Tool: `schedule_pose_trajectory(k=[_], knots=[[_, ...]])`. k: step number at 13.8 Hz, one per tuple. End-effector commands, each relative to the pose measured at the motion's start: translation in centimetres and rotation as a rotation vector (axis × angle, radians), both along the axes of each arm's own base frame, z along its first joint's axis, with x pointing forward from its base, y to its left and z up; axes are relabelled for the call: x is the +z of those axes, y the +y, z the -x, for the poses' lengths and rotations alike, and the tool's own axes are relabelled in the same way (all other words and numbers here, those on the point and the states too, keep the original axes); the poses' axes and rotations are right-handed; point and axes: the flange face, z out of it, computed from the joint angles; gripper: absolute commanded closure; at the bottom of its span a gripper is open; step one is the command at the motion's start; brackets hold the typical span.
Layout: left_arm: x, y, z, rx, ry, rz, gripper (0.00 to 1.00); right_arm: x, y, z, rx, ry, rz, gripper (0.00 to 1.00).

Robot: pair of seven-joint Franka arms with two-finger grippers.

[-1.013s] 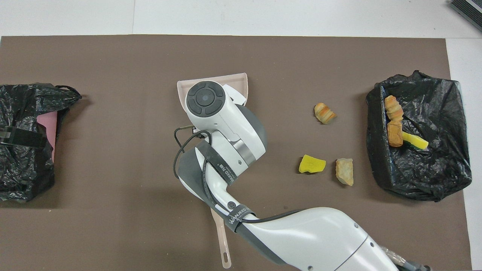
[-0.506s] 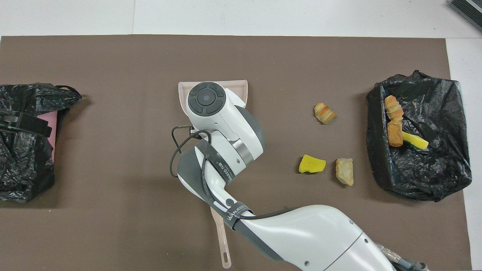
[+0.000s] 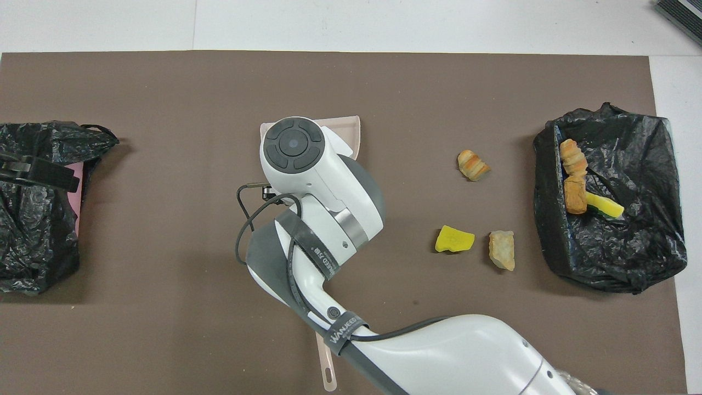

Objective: Sweep and dump trash in bin

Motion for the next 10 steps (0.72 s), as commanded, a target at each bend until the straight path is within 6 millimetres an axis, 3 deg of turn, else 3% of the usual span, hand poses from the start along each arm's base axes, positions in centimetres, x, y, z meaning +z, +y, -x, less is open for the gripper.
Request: schedule_pose_trajectory(k=[1,3,5,7,10], knots=[[0.0,-0.1,0.3,-0.004,-0.024,-0.018,0.0,3.9,-1.2,4.8,-0.005,0.07,-0.002,0.13],[0.0,0.0,0.3,0.003,-0.024,-0.016,0.0,5.2,-3.3,9.3,0.029,0.105,0.019,0.03],[0.0,0.1,0.3,0.004,-0.024,-0.016,0.0,5.6,-3.3,13.6,0.077,0.128,0.033,0.0],[0.0,0.0,0.3,0.003,-0.024,-0.016,0.0,4.6,-3.3,17.4,0.117,0.143,0.061,0.0],[-0.2,0.0,0.2,0.003,-0.021,-0.016,0.0,1.7,-4.9,22.4,0.169,0.12,0.047,0.0]])
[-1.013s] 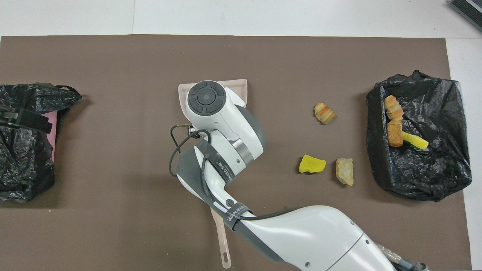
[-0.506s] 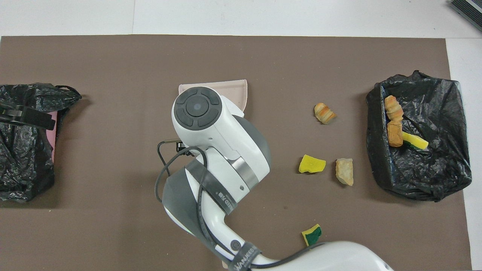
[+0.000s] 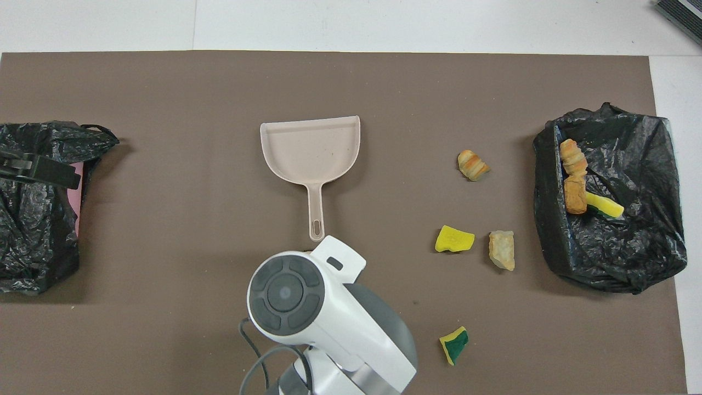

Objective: Sweep and dump trash in bin

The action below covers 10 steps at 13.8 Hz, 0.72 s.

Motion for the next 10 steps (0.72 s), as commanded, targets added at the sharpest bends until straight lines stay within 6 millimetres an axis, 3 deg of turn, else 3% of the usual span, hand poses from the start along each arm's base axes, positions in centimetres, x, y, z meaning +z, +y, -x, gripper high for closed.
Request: schedule_pose_trajectory(k=[1,2,4,6,8,10], knots=[[-0.4,0.0,0.2,0.001,-0.01,-0.017,0.0,-2.9,-3.3,4.6,0.014,-0.007,-0.043,0.0],[-1.0,-0.5,-0.1,-0.008,-0.001,-0.017,0.0,-3.6,-3.8,5.4,0.01,0.005,-0.044,0.0],[-2.3,-2.4,-0.4,-0.039,0.007,-0.016,0.0,-5.6,-2.6,7.4,0.055,0.03,-0.027,0.0],[-4.7,-4.4,-0.7,-0.064,-0.001,-0.014,0.0,-8.3,-2.1,8.0,0.061,0.004,-0.048,0.03],[-6.8,-8.2,-0.5,-0.08,-0.013,-0.01,0.0,-9.9,-1.6,8.4,0.066,-0.011,-0.062,0.14],[-10.1,-12.6,-0.4,-0.081,-0.013,-0.002,0.0,-10.7,-1.1,8.7,0.079,-0.009,-0.062,0.21]])
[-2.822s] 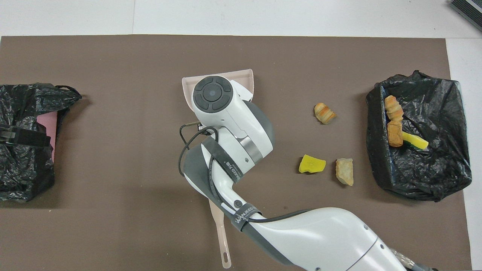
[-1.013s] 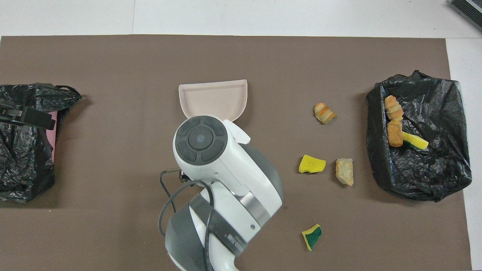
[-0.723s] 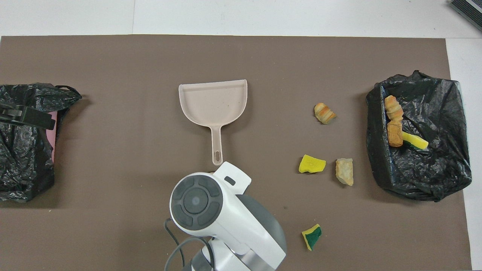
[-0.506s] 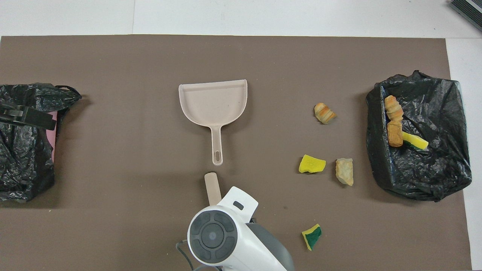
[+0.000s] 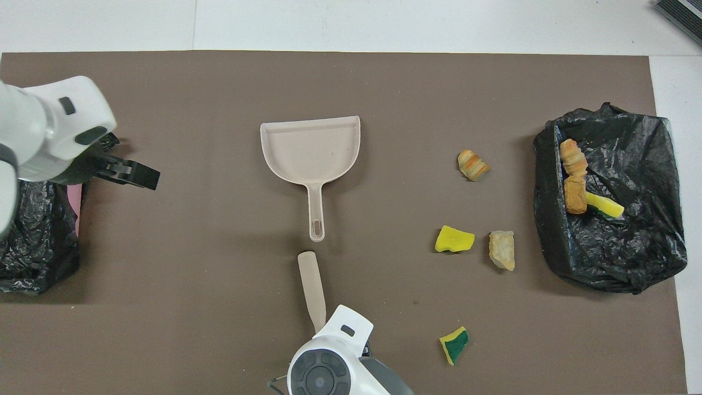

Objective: Sweep and dump trash in bin

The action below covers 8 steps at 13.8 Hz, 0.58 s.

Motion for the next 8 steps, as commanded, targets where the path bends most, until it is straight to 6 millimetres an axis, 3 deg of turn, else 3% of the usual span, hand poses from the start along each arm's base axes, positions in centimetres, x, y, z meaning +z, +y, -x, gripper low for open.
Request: schedule_pose_trajectory(k=[1,5,6,8], knots=[[-4.2,-5.4,0.4,0.026,-0.008,-0.001,0.0,-0.6,0.2,0.2,0.024,0.006,-0.028,0.27],[-10.6,-13.4,0.6,0.12,0.028,0.033,0.0,-0.6,0.5,0.4,0.018,0.04,-0.066,0.37],[-12.0,-15.3,1.2,0.139,0.008,0.03,0.0,-0.6,0.5,0.4,0.026,0.041,-0.066,0.48],[-14.4,-18.9,2.9,0.184,0.009,0.041,0.0,-0.6,0.6,0.6,0.029,0.042,-0.065,0.87]])
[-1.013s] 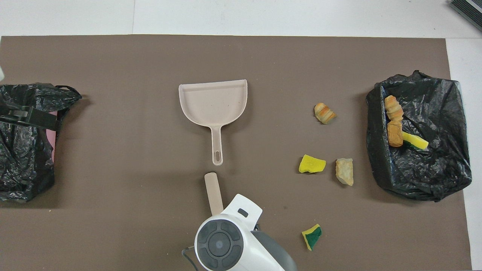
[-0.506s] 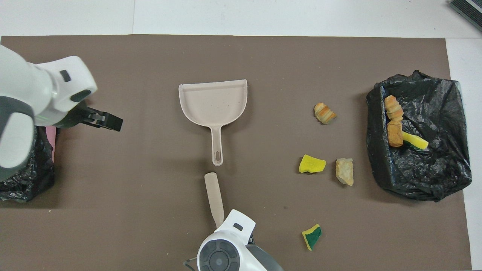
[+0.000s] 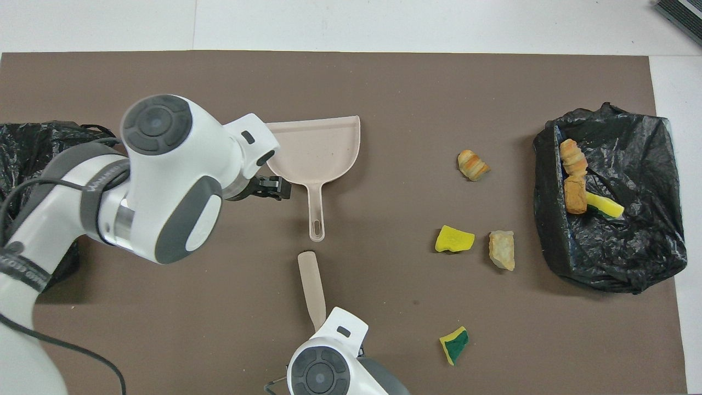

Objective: Sweep and dump trash in bin

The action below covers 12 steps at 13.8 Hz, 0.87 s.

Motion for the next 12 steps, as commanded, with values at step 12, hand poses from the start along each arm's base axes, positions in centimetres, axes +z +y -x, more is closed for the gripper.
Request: schedule_pose_trajectory(k=[12], knots=[[-7.6,-10.7,3.7,0.182,-0.063,-0.048,0.0,14.0,-10.1,0.3,-0.055,0.026,0.086,1.0]])
